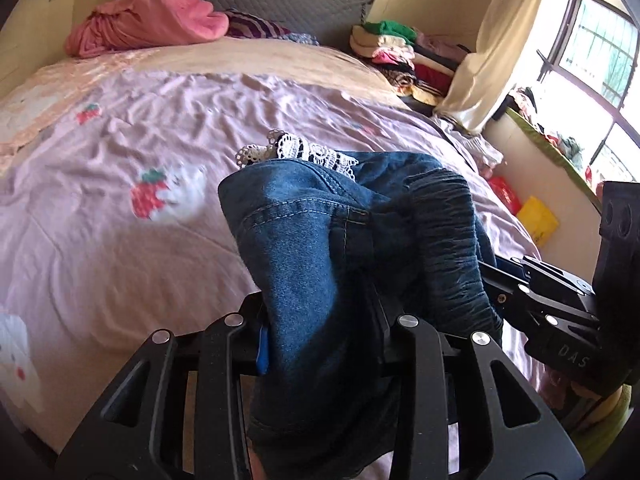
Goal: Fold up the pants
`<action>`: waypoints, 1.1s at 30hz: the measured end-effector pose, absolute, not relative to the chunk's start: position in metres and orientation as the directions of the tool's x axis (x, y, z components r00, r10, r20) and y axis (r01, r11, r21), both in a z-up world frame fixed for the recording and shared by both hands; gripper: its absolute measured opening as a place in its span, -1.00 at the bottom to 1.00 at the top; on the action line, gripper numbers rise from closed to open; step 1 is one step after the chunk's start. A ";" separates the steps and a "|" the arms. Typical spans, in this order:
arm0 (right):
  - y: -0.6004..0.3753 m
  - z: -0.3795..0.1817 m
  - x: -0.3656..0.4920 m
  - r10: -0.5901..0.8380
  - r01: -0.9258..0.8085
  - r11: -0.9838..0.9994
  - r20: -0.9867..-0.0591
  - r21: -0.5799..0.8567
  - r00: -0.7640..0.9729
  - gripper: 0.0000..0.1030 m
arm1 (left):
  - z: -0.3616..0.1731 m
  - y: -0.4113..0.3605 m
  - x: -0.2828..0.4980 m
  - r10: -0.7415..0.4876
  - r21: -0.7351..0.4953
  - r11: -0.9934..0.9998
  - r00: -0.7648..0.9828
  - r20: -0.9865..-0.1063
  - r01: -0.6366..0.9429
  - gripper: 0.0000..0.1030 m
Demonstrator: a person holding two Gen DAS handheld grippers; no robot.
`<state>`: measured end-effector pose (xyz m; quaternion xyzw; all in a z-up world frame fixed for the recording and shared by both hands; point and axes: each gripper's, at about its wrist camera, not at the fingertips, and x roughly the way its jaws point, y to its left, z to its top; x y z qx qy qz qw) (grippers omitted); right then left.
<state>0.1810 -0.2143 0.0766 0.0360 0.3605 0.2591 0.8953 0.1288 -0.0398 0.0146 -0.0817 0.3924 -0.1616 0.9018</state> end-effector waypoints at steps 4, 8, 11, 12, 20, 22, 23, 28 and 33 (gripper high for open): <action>-0.204 0.080 0.199 0.491 -0.440 0.862 -0.625 0.250 0.607 -0.54 | 0.021 -0.030 0.143 -0.338 -0.261 0.941 0.657 -0.674 0.216 -0.48; -0.195 0.081 0.215 0.488 -0.437 0.864 -0.627 0.249 0.607 -0.54 | 0.024 -0.024 0.156 -0.325 -0.248 0.946 0.664 -0.674 0.211 -0.48; -0.193 0.079 0.226 0.482 -0.431 0.868 -0.632 0.248 0.606 -0.54 | 0.022 -0.021 0.166 -0.319 -0.245 0.947 0.662 -0.678 0.206 -0.48; -0.193 0.077 0.230 0.480 -0.429 0.869 -0.635 0.249 0.604 -0.54 | 0.021 -0.021 0.168 -0.317 -0.242 0.948 0.661 -0.680 0.205 -0.47; -0.192 0.058 0.252 0.462 -0.395 0.880 -0.664 0.262 0.588 -0.54 | 0.004 -0.017 0.185 -0.312 -0.246 0.950 0.645 -0.698 0.193 -0.48; -0.192 0.053 0.255 0.454 -0.389 0.884 -0.674 0.260 0.582 -0.54 | -0.001 -0.017 0.189 -0.312 -0.248 0.950 0.639 -0.703 0.190 -0.48; -0.192 0.048 0.258 0.452 -0.384 0.885 -0.681 0.263 0.576 -0.54 | -0.005 -0.017 0.191 -0.309 -0.246 0.951 0.635 -0.708 0.188 -0.47; -0.192 0.027 0.267 0.441 -0.360 0.891 -0.719 0.277 0.538 -0.54 | -0.019 -0.016 0.196 -0.303 -0.245 0.953 0.613 -0.729 0.179 -0.47; -0.198 0.011 0.270 0.439 -0.327 0.895 -0.735 0.304 0.517 -0.49 | -0.028 -0.013 0.197 -0.297 -0.246 0.955 0.605 -0.739 0.168 -0.43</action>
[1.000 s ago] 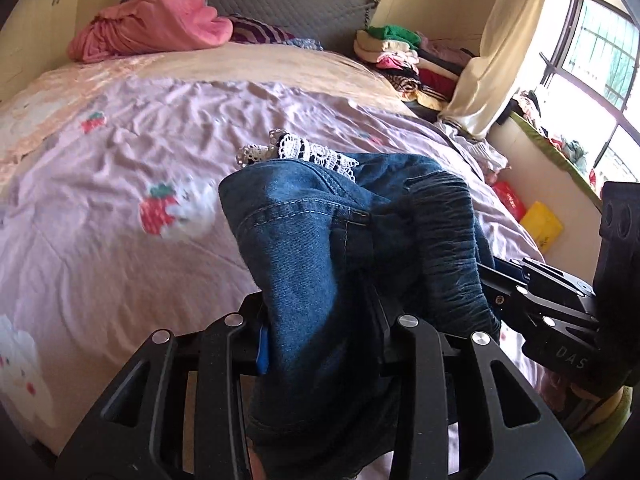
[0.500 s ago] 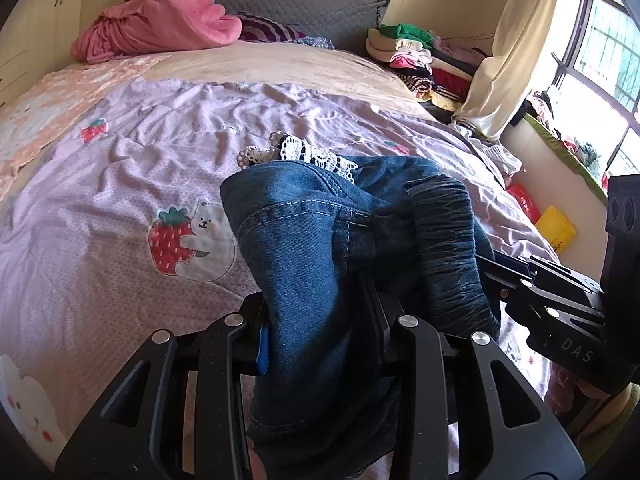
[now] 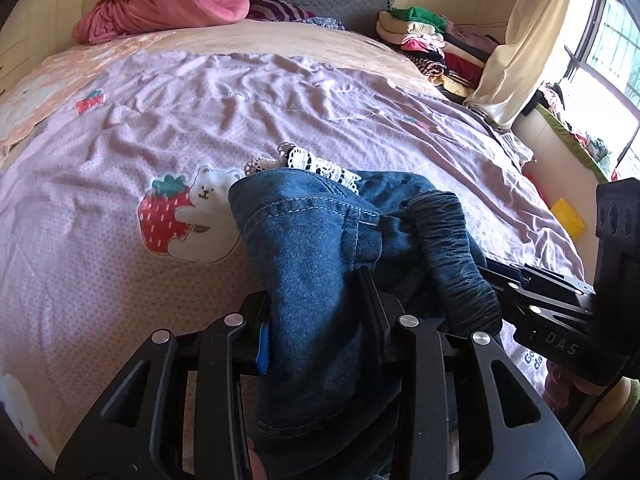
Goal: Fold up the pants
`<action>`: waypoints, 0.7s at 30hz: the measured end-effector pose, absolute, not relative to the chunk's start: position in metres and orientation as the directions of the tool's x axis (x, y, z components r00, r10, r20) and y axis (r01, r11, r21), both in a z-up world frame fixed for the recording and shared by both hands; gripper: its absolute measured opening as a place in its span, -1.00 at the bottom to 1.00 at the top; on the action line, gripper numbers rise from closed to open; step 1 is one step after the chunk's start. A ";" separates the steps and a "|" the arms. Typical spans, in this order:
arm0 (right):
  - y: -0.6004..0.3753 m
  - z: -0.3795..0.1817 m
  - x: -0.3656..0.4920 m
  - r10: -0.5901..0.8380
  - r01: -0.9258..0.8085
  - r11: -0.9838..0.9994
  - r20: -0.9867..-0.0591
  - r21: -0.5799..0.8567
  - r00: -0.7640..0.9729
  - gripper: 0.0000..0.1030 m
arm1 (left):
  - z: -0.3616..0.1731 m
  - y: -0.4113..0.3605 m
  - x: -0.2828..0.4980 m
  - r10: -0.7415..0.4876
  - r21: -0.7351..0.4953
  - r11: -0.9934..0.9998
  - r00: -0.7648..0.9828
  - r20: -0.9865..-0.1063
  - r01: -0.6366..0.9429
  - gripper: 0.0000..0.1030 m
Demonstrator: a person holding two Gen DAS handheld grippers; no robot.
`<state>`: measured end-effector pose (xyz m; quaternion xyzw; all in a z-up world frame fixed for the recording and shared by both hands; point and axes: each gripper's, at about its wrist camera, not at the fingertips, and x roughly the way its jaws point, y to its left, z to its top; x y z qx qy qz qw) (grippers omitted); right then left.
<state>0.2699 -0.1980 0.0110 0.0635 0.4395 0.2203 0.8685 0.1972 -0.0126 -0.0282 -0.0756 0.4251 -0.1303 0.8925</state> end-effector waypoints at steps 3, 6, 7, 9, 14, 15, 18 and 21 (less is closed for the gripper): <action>-0.201 0.005 0.270 0.433 -0.303 0.899 -0.743 0.316 0.511 -0.34 | -0.031 -0.011 0.197 -0.291 -0.245 0.956 0.603 -0.743 0.159 -0.38; -0.206 0.000 0.271 0.418 -0.272 0.907 -0.752 0.320 0.510 -0.09 | -0.034 -0.010 0.197 -0.288 -0.245 0.957 0.600 -0.747 0.154 -0.33; -0.208 -0.001 0.271 0.415 -0.261 0.909 -0.755 0.325 0.508 -0.01 | -0.034 -0.009 0.196 -0.287 -0.245 0.957 0.600 -0.747 0.153 -0.31; -0.212 -0.003 0.271 0.402 -0.238 0.915 -0.765 0.325 0.503 0.10 | -0.035 -0.008 0.195 -0.282 -0.240 0.959 0.600 -0.748 0.151 -0.19; -0.220 -0.006 0.265 0.372 -0.193 0.928 -0.782 0.318 0.500 0.27 | -0.035 -0.005 0.192 -0.269 -0.232 0.963 0.598 -0.755 0.141 0.10; -0.221 -0.006 0.264 0.373 -0.192 0.928 -0.780 0.320 0.502 0.27 | -0.035 -0.005 0.191 -0.269 -0.233 0.963 0.598 -0.755 0.138 0.15; -0.222 -0.003 0.259 0.371 -0.190 0.929 -0.778 0.319 0.507 0.27 | -0.034 -0.002 0.187 -0.259 -0.230 0.965 0.601 -0.756 0.126 0.27; -0.223 -0.001 0.254 0.368 -0.187 0.930 -0.777 0.318 0.511 0.28 | -0.034 -0.002 0.183 -0.253 -0.225 0.967 0.601 -0.759 0.123 0.41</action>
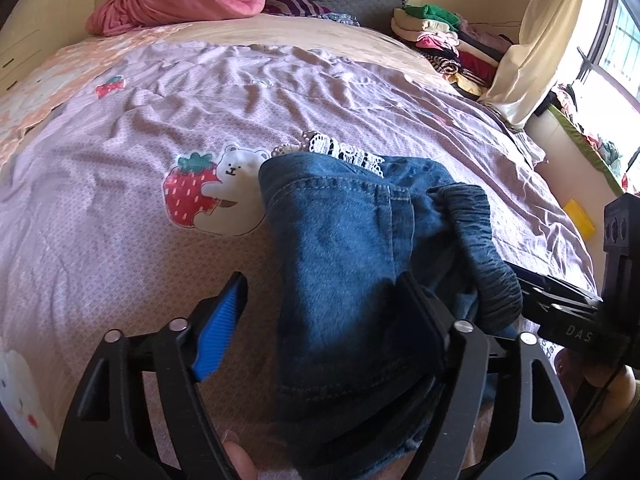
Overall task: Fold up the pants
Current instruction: 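Release the folded pants with the right tool and withdraw both tools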
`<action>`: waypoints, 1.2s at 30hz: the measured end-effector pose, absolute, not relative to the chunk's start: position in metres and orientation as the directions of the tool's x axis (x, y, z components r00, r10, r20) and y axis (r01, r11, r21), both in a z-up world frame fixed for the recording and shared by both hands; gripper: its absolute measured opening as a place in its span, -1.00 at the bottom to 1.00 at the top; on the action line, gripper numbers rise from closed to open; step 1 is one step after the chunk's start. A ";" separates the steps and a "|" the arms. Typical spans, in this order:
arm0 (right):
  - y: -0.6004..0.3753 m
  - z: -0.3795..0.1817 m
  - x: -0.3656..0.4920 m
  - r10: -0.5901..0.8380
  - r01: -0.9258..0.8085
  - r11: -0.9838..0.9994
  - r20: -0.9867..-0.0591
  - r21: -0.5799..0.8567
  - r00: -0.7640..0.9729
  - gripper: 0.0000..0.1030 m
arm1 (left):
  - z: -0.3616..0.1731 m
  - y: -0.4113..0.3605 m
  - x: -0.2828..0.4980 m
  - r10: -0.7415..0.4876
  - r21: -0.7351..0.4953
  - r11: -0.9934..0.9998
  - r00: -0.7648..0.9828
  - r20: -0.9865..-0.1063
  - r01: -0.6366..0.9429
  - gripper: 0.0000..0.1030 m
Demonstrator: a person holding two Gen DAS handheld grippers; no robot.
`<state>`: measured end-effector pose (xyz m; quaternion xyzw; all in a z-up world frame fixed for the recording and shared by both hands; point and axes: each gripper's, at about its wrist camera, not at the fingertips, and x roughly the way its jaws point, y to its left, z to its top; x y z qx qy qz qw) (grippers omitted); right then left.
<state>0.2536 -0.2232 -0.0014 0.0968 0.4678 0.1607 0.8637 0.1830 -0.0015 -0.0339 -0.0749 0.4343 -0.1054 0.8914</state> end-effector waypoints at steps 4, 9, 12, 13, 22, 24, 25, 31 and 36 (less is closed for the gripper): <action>-0.226 0.000 0.247 0.364 -0.181 0.931 -0.777 0.316 0.513 0.31 | -0.033 0.002 0.177 -0.238 -0.211 0.971 0.602 -0.762 0.116 0.48; -0.226 0.005 0.239 0.355 -0.186 0.935 -0.776 0.303 0.522 0.32 | -0.031 0.004 0.169 -0.226 -0.200 0.973 0.608 -0.761 0.111 0.59; -0.227 0.008 0.231 0.353 -0.191 0.936 -0.775 0.297 0.525 0.33 | -0.027 0.005 0.163 -0.220 -0.196 0.975 0.614 -0.758 0.109 0.69; -0.227 0.008 0.230 0.350 -0.193 0.937 -0.775 0.293 0.525 0.34 | -0.027 0.006 0.161 -0.220 -0.195 0.975 0.615 -0.757 0.109 0.73; -0.229 0.015 0.206 0.339 -0.199 0.941 -0.767 0.275 0.544 0.49 | -0.016 0.009 0.141 -0.210 -0.187 0.977 0.632 -0.746 0.103 0.81; -0.231 0.019 0.200 0.338 -0.199 0.941 -0.763 0.274 0.551 0.52 | -0.013 0.009 0.136 -0.208 -0.185 0.977 0.634 -0.744 0.104 0.81; -0.232 0.020 0.198 0.335 -0.198 0.942 -0.761 0.271 0.555 0.54 | -0.012 0.009 0.133 -0.207 -0.183 0.978 0.638 -0.742 0.105 0.81; -0.237 0.034 0.179 0.336 -0.206 0.942 -0.742 0.266 0.580 0.57 | -0.007 0.007 0.116 -0.203 -0.168 0.979 0.643 -0.738 0.116 0.81; -0.241 0.046 0.163 0.332 -0.214 0.943 -0.721 0.254 0.609 0.58 | -0.003 0.008 0.100 -0.196 -0.153 0.981 0.648 -0.736 0.122 0.81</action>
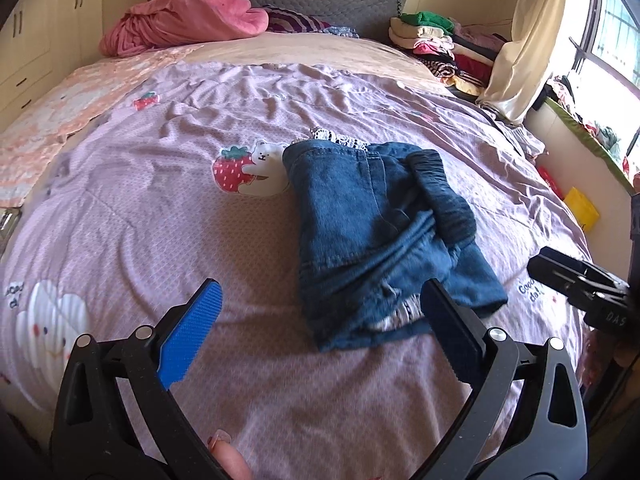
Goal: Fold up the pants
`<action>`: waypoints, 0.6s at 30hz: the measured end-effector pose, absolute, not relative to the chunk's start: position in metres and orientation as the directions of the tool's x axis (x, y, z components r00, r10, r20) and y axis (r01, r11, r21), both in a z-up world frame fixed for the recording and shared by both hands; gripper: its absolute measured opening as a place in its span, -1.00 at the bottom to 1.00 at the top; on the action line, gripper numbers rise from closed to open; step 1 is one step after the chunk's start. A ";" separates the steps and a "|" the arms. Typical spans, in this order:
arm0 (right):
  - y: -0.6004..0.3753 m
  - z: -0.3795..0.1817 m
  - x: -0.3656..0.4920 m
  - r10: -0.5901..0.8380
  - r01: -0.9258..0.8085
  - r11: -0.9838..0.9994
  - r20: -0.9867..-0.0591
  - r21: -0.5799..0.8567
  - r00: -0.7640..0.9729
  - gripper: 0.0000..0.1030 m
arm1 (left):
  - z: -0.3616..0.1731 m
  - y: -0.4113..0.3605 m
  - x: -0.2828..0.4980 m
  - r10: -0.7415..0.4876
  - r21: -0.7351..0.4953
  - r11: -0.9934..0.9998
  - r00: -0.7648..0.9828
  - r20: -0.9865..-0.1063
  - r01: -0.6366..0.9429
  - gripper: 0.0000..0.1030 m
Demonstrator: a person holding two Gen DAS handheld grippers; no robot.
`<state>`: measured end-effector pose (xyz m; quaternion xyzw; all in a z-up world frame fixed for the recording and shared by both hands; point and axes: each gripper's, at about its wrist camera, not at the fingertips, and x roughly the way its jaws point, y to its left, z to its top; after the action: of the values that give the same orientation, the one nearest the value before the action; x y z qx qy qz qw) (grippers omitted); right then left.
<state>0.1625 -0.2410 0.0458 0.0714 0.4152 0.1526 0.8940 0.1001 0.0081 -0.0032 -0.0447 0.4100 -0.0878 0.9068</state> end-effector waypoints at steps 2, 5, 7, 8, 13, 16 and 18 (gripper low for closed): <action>-0.241 0.050 0.155 0.327 -0.217 0.945 -0.717 0.245 0.616 0.58 | -0.001 0.009 0.093 -0.195 -0.151 0.981 0.653 -0.732 0.124 0.81; -0.242 0.055 0.141 0.321 -0.220 0.947 -0.704 0.234 0.634 0.58 | 0.002 0.010 0.079 -0.191 -0.146 0.982 0.660 -0.727 0.122 0.81; -0.243 0.058 0.133 0.319 -0.216 0.948 -0.699 0.235 0.640 0.58 | 0.003 0.011 0.071 -0.190 -0.148 0.982 0.663 -0.724 0.120 0.81; -0.243 0.059 0.130 0.320 -0.217 0.948 -0.697 0.235 0.642 0.58 | 0.004 0.011 0.067 -0.188 -0.145 0.982 0.665 -0.723 0.119 0.81; -0.242 0.065 0.111 0.313 -0.218 0.950 -0.685 0.225 0.658 0.58 | 0.005 0.013 0.047 -0.155 -0.117 0.988 0.685 -0.712 0.101 0.81; -0.238 0.068 0.099 0.310 -0.227 0.951 -0.682 0.212 0.663 0.58 | 0.002 0.012 0.034 -0.142 -0.102 0.990 0.686 -0.714 0.098 0.81; -0.236 0.069 0.092 0.307 -0.229 0.952 -0.682 0.205 0.663 0.58 | 0.001 0.013 0.028 -0.144 -0.111 0.990 0.682 -0.717 0.092 0.81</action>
<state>0.0924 -0.2361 0.0689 0.0510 0.3830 0.1471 0.9105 0.0283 0.0131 0.0005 -0.0328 0.3933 -0.0643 0.9166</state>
